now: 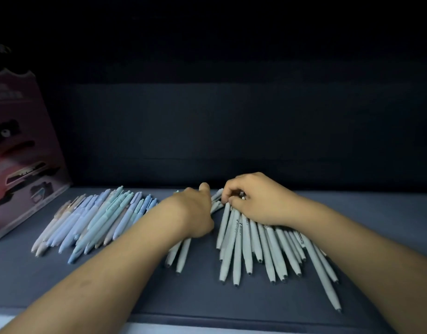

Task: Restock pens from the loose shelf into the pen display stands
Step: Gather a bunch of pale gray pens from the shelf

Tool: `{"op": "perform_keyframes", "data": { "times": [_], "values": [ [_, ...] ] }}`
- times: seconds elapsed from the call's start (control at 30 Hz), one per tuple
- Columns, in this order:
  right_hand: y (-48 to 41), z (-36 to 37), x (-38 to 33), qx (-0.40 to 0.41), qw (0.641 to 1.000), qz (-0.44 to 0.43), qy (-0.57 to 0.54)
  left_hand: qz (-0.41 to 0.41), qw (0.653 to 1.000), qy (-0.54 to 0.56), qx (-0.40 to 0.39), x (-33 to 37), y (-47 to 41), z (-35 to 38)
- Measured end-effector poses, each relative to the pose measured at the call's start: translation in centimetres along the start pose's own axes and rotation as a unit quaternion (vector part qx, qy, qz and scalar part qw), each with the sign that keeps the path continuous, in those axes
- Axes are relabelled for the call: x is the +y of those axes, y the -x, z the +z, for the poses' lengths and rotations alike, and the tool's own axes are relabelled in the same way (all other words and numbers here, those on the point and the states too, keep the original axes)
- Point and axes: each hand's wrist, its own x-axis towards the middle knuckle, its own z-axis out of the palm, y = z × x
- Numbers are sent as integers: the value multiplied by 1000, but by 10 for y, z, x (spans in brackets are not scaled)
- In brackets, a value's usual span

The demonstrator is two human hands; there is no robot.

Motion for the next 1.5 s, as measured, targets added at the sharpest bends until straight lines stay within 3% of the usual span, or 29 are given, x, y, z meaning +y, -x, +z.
{"op": "perform_keyframes", "data": {
  "times": [0.4, 0.73, 1.03, 1.17, 1.27, 1.37, 1.5],
  "values": [
    [-3, -4, 5, 39, 998, 30, -44, -17, 999, -27, 33, 6, -15, 5],
    [-9, -7, 8, 117, 986, 81, -87, -2, 987, 154, 50, -34, -12, -1],
    [-8, -6, 0, 43, 998, 20, -29, 13, 963, 262, 62, -42, -12, -2],
    [-31, -5, -17, -65, 994, 12, 90, 15, 958, 278, 66, -41, -11, -1],
    [-45, -6, -23, -92, 984, 31, 151, 13, 949, 309, 67, -44, -10, -1],
    [-45, -5, -22, -67, 984, 25, 162, 21, 922, 382, 59, -48, -10, 0],
    [-38, -6, -15, -24, 988, -3, 155, 30, 832, 554, 13, -45, -14, 4]
  ]
}}
